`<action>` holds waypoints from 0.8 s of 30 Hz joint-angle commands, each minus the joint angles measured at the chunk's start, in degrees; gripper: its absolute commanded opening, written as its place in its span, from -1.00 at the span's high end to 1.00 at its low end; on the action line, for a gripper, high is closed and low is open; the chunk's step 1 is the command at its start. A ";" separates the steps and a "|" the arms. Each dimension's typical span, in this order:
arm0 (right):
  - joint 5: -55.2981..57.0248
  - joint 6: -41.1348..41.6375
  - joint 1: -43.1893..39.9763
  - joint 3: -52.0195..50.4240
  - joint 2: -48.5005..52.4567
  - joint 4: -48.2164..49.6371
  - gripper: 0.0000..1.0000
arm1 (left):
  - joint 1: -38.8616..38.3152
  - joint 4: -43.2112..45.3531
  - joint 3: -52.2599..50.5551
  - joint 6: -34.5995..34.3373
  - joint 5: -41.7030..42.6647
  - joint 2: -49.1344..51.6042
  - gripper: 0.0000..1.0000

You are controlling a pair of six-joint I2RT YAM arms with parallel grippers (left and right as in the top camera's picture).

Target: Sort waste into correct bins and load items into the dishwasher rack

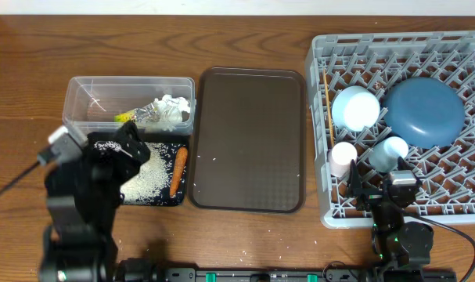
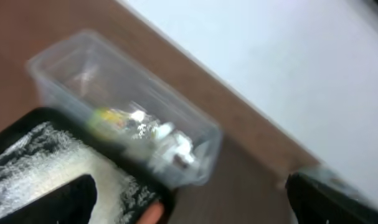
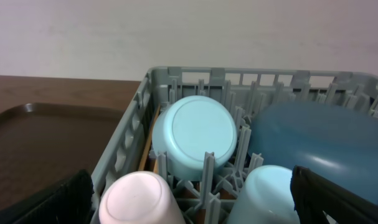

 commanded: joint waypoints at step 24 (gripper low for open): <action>0.15 -0.87 -0.42 -0.11 -0.37 -0.20 -0.98 | -1.05 29.35 -42.16 -0.74 1.22 -34.16 -0.99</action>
